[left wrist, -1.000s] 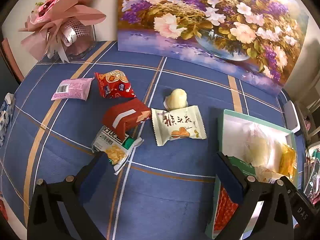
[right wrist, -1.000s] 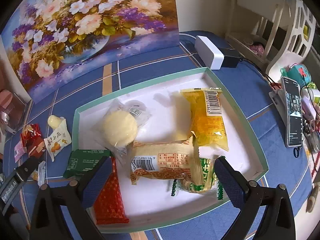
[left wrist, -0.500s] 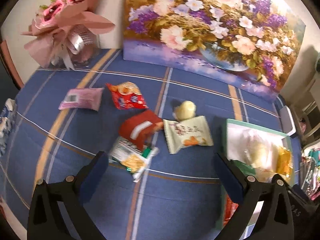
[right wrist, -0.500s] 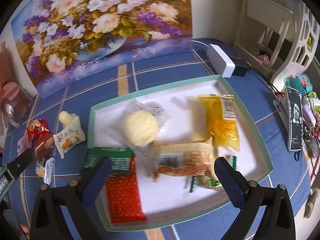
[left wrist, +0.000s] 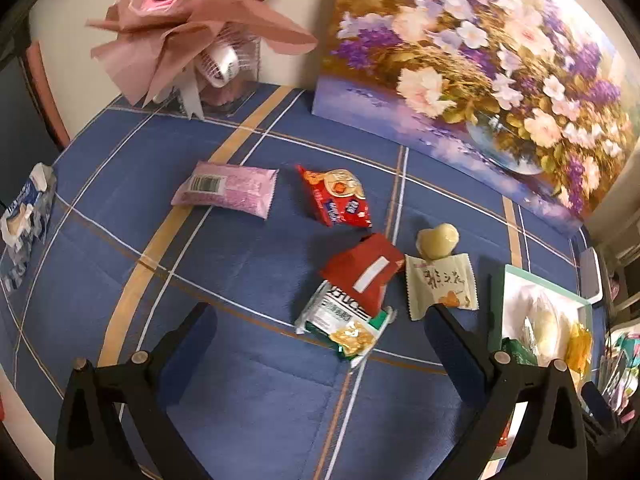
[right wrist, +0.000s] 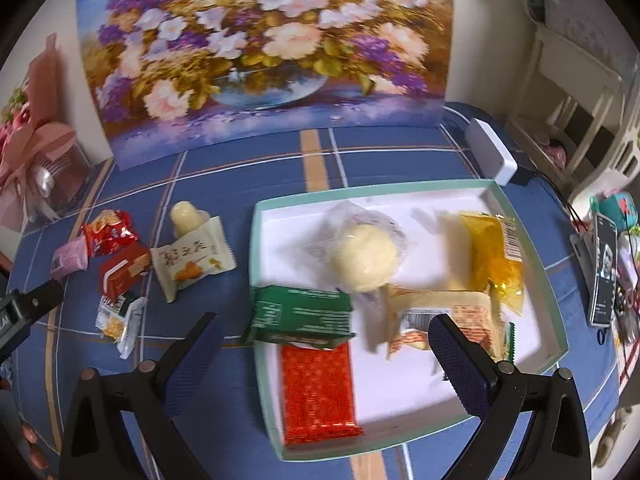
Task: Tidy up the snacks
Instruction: 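Move both tools back over the remaining snacks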
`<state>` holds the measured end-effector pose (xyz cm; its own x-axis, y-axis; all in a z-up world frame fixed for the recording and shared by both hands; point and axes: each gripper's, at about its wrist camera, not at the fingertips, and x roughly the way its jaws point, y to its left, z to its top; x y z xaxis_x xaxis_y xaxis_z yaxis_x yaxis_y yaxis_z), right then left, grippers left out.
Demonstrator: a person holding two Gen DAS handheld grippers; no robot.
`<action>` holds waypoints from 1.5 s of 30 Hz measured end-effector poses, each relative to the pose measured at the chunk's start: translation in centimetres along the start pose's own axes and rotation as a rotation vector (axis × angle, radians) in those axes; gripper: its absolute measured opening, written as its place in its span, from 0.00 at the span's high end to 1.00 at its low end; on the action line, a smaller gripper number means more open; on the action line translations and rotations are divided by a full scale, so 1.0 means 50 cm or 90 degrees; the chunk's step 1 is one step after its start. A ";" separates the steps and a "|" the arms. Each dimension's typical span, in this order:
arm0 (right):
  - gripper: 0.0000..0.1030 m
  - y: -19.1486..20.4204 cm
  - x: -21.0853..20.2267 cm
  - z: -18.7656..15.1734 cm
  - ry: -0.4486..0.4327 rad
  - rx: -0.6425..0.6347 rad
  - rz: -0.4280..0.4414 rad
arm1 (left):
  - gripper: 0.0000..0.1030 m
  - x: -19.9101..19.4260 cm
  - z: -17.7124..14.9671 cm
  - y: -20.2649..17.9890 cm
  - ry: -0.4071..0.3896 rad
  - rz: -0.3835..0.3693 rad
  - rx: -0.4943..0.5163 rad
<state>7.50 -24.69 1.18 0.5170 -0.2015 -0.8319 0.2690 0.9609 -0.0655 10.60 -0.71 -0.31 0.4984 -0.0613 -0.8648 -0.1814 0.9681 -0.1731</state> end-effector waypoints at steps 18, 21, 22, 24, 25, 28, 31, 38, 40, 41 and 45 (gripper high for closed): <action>0.00 0.138 0.011 0.008 -0.011 -0.046 0.092 | 0.00 0.032 0.022 0.084 0.023 0.012 -0.033; 0.00 0.155 0.025 0.010 -0.006 -0.052 0.092 | 0.00 0.057 0.022 0.082 0.040 0.009 -0.030; 0.00 0.158 0.029 0.011 -0.004 -0.053 0.092 | 0.00 0.063 0.022 0.082 0.043 0.008 -0.031; 0.00 0.167 0.042 0.011 0.002 -0.058 0.094 | 0.00 0.081 0.020 0.083 0.052 0.009 -0.035; 0.00 0.172 0.048 0.012 0.005 -0.062 0.093 | 0.00 0.088 0.020 0.083 0.056 0.008 -0.036; 0.00 0.183 0.066 0.013 0.013 -0.073 0.090 | 0.00 0.112 0.019 0.084 0.072 0.006 -0.041; 0.00 0.190 0.077 0.015 0.018 -0.077 0.091 | 0.00 0.126 0.021 0.086 0.078 0.008 -0.048; 0.00 0.215 0.092 0.020 0.022 -0.085 0.102 | 0.00 0.146 0.023 0.101 0.087 0.023 -0.061; 0.00 0.227 0.098 0.019 0.026 -0.088 0.107 | 0.00 0.150 0.022 0.111 0.092 0.026 -0.067; 0.00 0.232 0.100 0.018 0.027 -0.089 0.108 | 0.00 0.151 0.023 0.116 0.093 0.029 -0.071; 0.00 0.256 0.114 0.012 0.038 -0.094 0.120 | 0.00 0.157 0.025 0.137 0.095 0.041 -0.081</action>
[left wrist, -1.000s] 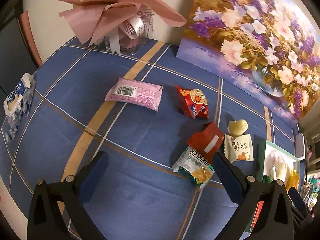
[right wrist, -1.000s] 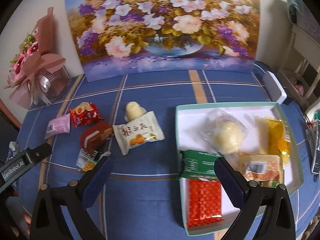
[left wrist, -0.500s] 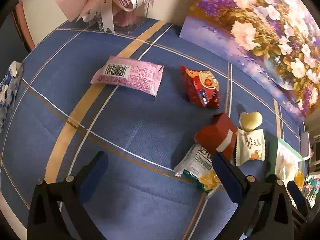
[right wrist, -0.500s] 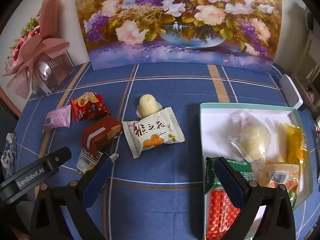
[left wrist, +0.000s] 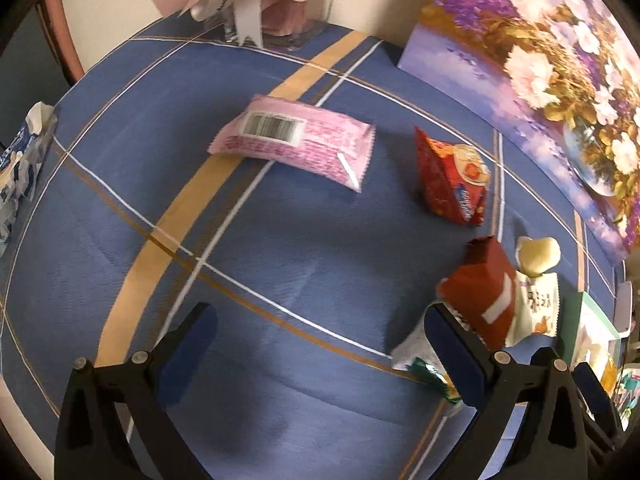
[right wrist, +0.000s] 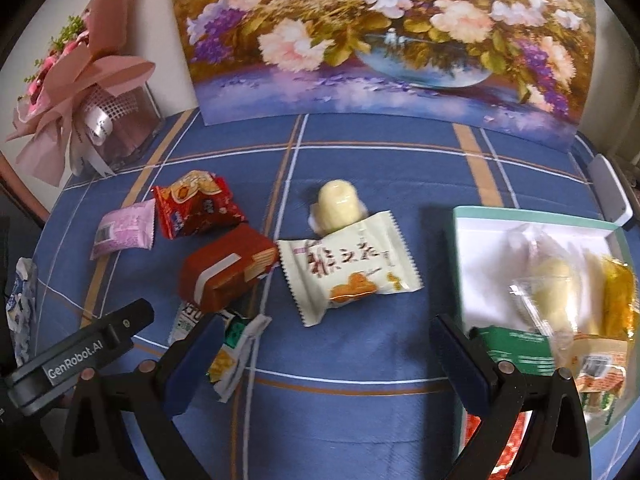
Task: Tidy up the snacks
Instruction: 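Move both tools back over the remaining snacks, then grasp the white-green biscuit pack with the right tool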
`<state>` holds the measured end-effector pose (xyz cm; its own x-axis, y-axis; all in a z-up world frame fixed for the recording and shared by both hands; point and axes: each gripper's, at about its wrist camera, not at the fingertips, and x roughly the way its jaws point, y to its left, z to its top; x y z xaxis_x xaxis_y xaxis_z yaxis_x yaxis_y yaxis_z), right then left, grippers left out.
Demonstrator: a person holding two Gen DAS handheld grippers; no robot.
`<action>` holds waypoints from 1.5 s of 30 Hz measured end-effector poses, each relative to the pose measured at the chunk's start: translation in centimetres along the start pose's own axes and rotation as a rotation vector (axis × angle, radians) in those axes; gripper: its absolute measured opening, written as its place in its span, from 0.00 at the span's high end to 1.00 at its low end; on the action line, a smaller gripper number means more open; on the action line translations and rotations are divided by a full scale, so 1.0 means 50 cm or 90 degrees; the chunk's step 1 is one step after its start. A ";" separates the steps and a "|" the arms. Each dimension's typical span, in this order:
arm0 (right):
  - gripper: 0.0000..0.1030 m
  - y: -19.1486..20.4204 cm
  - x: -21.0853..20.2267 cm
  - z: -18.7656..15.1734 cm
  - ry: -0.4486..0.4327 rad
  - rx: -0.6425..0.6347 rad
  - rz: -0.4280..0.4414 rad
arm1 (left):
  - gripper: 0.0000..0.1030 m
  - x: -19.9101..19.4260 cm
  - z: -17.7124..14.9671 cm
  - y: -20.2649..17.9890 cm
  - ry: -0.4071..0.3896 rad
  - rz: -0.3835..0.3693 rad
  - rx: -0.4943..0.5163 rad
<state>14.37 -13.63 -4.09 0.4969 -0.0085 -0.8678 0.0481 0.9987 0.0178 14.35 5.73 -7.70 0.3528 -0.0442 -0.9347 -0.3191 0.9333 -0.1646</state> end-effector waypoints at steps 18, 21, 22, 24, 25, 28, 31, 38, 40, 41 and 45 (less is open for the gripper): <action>0.00 0.127 0.088 -0.020 0.037 -0.026 0.048 | 0.00 0.028 0.016 0.124 0.002 0.063 -0.108; 0.00 0.143 0.103 -0.028 0.046 -0.039 0.045 | 0.00 0.031 0.016 0.135 0.003 0.068 -0.116; 0.00 0.146 0.107 -0.030 0.049 -0.041 0.043 | 0.00 0.033 0.016 0.137 0.004 0.068 -0.116; 0.00 0.149 0.113 -0.035 0.052 -0.042 0.036 | 0.00 0.036 0.015 0.134 0.006 0.069 -0.116; 0.00 0.150 0.115 -0.036 0.051 -0.044 0.033 | 0.00 0.038 0.017 0.130 0.006 0.070 -0.115; 0.00 0.152 0.116 -0.038 0.050 -0.045 0.025 | 0.00 0.036 0.022 0.122 0.001 0.072 -0.107; 0.02 0.146 0.116 -0.042 0.051 -0.046 0.022 | 0.00 0.026 0.024 0.113 -0.007 0.070 -0.099; 0.20 0.117 0.100 -0.045 0.054 -0.045 0.018 | 0.00 -0.005 0.025 0.084 -0.028 0.056 -0.082; 0.29 0.104 0.094 -0.047 0.055 -0.045 0.014 | 0.00 -0.028 0.011 0.086 -0.030 0.053 -0.077; 0.31 0.099 0.090 -0.046 0.055 -0.044 0.014 | 0.00 -0.032 0.012 0.081 -0.031 0.051 -0.074; 0.36 0.077 0.081 -0.048 0.058 -0.037 0.020 | 0.00 -0.038 0.009 0.065 -0.030 0.043 -0.063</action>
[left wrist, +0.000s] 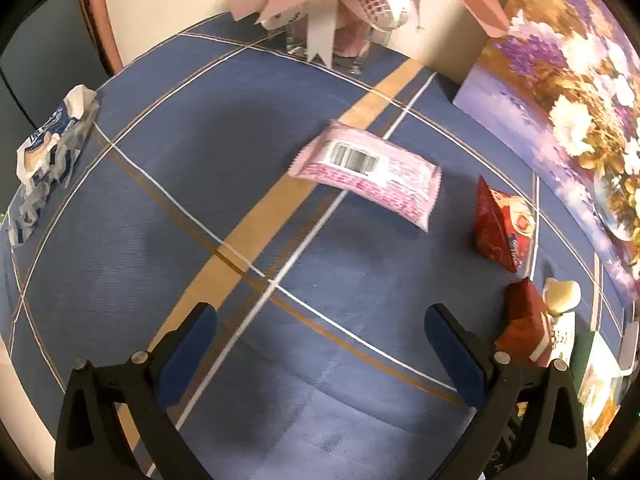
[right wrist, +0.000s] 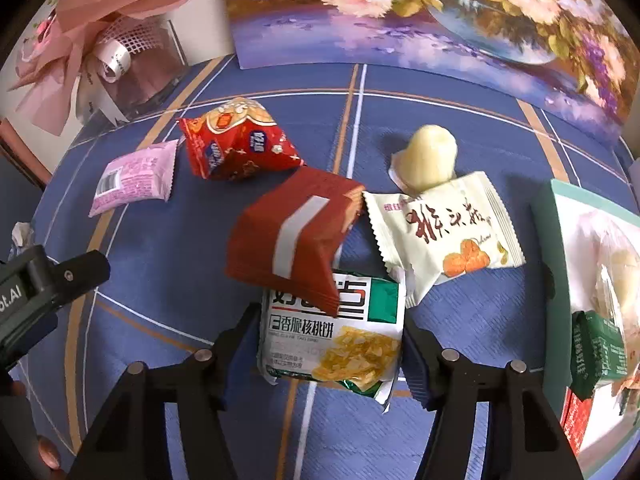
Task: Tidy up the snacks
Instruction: 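Grasp the white-green biscuit pack with the right tool, then grasp the red box with the left tool while the right tool holds the biscuit pack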
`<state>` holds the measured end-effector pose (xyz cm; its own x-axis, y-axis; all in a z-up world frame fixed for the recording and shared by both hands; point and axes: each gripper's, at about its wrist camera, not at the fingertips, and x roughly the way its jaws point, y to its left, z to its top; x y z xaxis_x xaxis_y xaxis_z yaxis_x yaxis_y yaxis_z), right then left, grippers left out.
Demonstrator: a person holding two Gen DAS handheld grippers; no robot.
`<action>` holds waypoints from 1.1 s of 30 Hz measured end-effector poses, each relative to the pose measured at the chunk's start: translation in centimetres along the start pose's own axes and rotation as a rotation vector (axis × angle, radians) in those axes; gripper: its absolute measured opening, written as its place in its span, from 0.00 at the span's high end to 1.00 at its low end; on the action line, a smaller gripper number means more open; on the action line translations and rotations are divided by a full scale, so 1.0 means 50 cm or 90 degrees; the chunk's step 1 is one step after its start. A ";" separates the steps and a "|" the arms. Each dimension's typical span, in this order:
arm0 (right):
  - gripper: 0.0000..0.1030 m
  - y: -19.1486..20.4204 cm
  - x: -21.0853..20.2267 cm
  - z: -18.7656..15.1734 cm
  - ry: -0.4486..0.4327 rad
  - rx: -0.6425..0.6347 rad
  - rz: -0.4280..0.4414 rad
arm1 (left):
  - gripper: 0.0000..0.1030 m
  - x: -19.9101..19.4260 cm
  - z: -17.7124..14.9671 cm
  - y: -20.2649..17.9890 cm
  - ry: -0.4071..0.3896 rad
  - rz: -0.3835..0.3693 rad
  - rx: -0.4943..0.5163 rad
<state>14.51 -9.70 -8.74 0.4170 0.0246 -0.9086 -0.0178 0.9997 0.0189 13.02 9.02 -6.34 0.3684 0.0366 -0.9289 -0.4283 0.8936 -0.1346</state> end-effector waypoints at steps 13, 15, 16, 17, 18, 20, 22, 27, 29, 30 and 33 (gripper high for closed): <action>0.44 -0.033 -0.015 -0.012 0.014 0.003 -0.007 | 0.00 -0.031 -0.012 -0.063 -0.011 -0.031 0.040; 0.44 -0.038 -0.019 -0.017 0.018 0.007 -0.008 | 0.00 -0.034 -0.014 -0.073 -0.012 -0.039 0.044; 0.44 -0.043 -0.023 -0.019 0.020 0.011 -0.010 | 0.00 -0.036 -0.015 -0.080 -0.013 -0.041 0.049; 0.44 -0.048 -0.026 -0.021 0.022 0.015 -0.010 | 0.00 -0.039 -0.017 -0.085 -0.014 -0.043 0.053; 0.44 -0.051 -0.028 -0.022 0.022 0.018 -0.010 | 0.00 -0.041 -0.018 -0.091 -0.016 -0.045 0.057; 0.44 -0.059 -0.035 -0.022 0.024 0.026 -0.008 | 0.00 -0.045 -0.018 -0.103 -0.020 -0.052 0.064; 0.44 -0.071 -0.048 -0.022 0.022 0.035 -0.004 | 0.00 -0.052 -0.021 -0.111 -0.023 -0.059 0.068; 0.44 -0.094 -0.089 -0.015 0.005 0.046 0.005 | 0.00 -0.067 -0.025 -0.134 -0.034 -0.078 0.080; 0.44 -0.104 -0.106 -0.013 -0.001 0.052 0.010 | 0.00 -0.071 -0.028 -0.143 -0.036 -0.082 0.086; 0.44 -0.110 -0.114 -0.011 -0.005 0.057 0.012 | 0.00 -0.073 -0.030 -0.148 -0.037 -0.085 0.089; 0.44 -0.123 -0.137 0.001 -0.025 0.069 0.021 | 0.00 -0.078 -0.034 -0.158 -0.040 -0.093 0.093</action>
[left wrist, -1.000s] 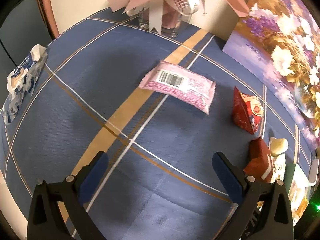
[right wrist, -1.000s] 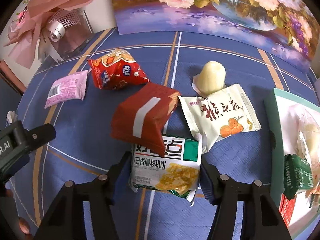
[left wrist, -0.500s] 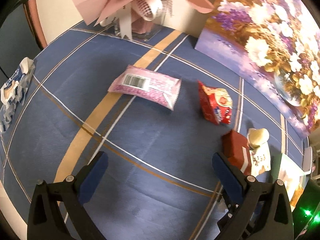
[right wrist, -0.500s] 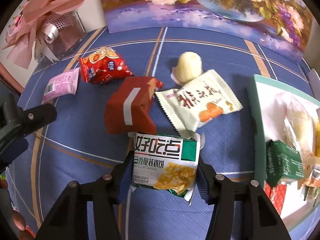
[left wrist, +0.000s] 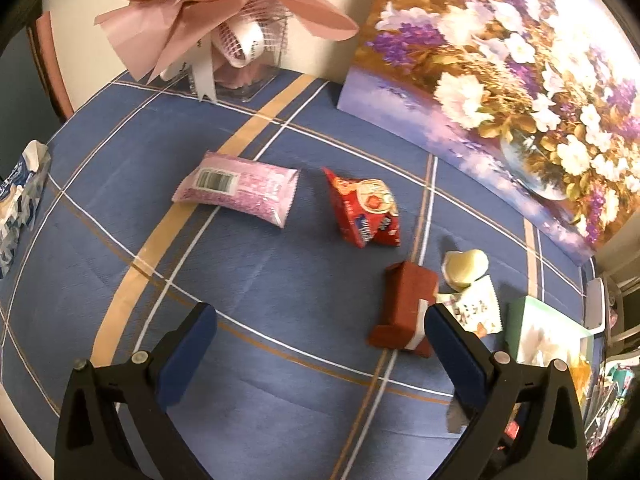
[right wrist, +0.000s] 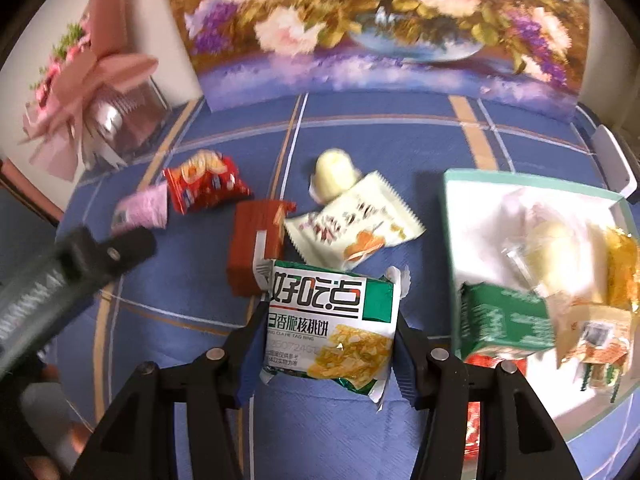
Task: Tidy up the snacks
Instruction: 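Grasp the red box with the left tool while the right tool holds the biscuit pack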
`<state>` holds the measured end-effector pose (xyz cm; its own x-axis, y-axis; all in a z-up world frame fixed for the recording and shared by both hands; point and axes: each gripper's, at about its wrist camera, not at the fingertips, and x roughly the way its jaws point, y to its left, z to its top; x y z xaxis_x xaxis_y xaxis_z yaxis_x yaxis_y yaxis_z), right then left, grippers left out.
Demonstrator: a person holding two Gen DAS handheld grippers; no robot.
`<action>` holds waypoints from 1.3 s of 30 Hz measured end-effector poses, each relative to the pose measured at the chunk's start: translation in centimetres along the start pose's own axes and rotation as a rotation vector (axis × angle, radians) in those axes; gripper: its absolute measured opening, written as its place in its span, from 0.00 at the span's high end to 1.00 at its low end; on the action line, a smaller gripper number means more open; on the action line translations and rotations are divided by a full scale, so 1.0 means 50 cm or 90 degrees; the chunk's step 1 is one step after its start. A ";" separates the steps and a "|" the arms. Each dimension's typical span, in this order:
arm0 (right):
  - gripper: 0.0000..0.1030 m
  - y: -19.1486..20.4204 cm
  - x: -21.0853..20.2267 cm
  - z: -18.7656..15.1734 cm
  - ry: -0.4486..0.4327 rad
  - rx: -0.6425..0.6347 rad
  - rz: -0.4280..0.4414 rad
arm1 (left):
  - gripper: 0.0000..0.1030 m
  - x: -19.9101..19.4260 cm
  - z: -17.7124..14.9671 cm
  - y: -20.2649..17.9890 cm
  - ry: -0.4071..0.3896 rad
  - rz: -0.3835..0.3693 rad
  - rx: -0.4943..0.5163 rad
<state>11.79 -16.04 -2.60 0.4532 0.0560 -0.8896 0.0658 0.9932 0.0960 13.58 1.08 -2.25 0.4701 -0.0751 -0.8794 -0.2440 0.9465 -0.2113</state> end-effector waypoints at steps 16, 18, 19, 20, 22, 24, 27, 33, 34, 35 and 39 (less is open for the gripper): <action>0.44 -0.118 -0.034 0.045 -0.044 0.081 -0.024 | 0.11 0.063 -0.018 -0.111 0.022 -0.020 0.084; 0.44 -0.126 -0.032 0.047 -0.045 0.084 -0.028 | 0.13 0.074 -0.018 -0.116 0.024 -0.015 0.089; 0.44 -0.129 -0.031 0.049 -0.045 0.084 -0.029 | 0.13 0.080 -0.018 -0.118 0.027 -0.019 0.089; 0.44 -0.133 -0.030 0.049 -0.045 0.086 -0.029 | 0.14 0.086 -0.018 -0.120 0.030 -0.022 0.089; 0.44 -0.138 -0.026 0.051 -0.044 0.090 -0.029 | 0.19 0.096 -0.018 -0.126 0.034 -0.025 0.093; 0.44 -0.142 -0.022 0.053 -0.042 0.089 -0.031 | 0.20 0.105 -0.019 -0.131 0.035 -0.025 0.097; 0.44 -0.147 -0.018 0.056 -0.039 0.090 -0.035 | 0.32 0.119 -0.021 -0.139 0.040 -0.027 0.098; 0.44 -0.154 -0.006 0.056 -0.029 0.092 -0.039 | 0.46 0.144 -0.028 -0.153 0.056 -0.026 0.110; 0.44 -0.155 -0.005 0.056 -0.028 0.092 -0.040 | 0.50 0.147 -0.028 -0.153 0.060 -0.024 0.111; 0.44 -0.156 -0.004 0.055 -0.027 0.092 -0.040 | 0.58 0.149 -0.029 -0.153 0.063 -0.023 0.111; 0.44 -0.158 -0.004 0.055 -0.026 0.094 -0.040 | 0.60 0.142 -0.026 -0.149 0.058 -0.021 0.110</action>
<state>13.63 -24.17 -1.96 0.4793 -0.0133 -0.8776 0.2235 0.9688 0.1074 17.62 -6.90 -7.46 0.3945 -0.1282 -0.9099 -0.0763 0.9822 -0.1714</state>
